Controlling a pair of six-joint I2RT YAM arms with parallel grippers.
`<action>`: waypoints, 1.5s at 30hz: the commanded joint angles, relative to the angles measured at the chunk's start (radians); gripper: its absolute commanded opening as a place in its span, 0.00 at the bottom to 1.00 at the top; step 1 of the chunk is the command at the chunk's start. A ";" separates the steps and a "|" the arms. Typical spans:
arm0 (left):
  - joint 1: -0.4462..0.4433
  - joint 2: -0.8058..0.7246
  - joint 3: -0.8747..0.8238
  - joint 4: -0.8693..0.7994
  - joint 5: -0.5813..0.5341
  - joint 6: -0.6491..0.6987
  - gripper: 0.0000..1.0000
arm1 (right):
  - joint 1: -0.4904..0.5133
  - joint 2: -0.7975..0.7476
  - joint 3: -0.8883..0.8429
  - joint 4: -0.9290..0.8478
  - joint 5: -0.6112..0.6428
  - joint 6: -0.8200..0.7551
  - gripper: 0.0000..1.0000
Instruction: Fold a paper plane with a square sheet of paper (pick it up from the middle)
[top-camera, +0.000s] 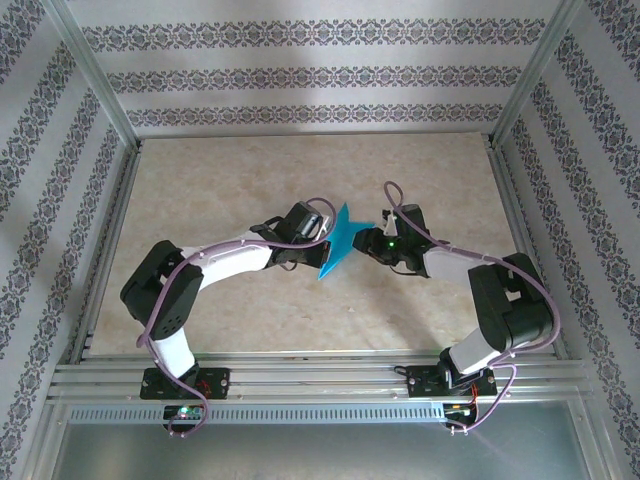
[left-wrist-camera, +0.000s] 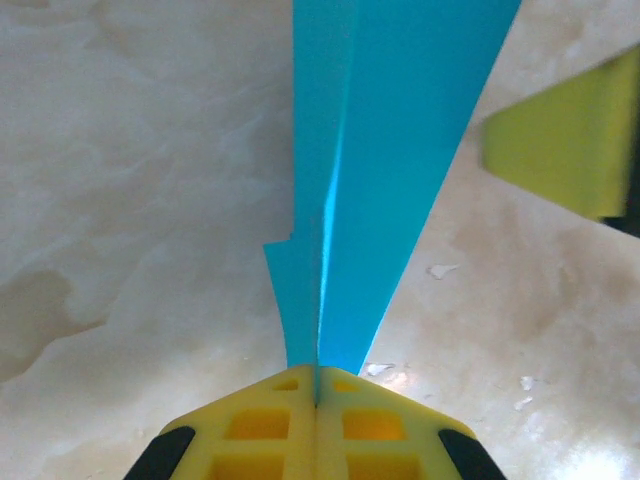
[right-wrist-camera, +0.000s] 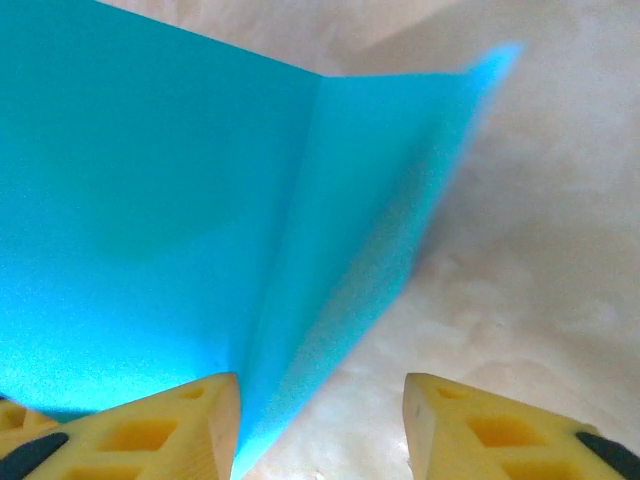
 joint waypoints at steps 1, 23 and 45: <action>-0.018 0.009 0.025 -0.081 -0.096 0.003 0.02 | 0.004 -0.078 -0.052 0.015 0.104 0.041 0.52; -0.167 0.096 0.148 -0.139 -0.105 -0.019 0.01 | 0.011 -0.159 -0.094 0.051 0.116 0.136 0.33; -0.064 -0.026 0.187 -0.356 -0.256 0.027 0.01 | -0.008 -0.223 0.022 -0.236 0.220 0.086 0.62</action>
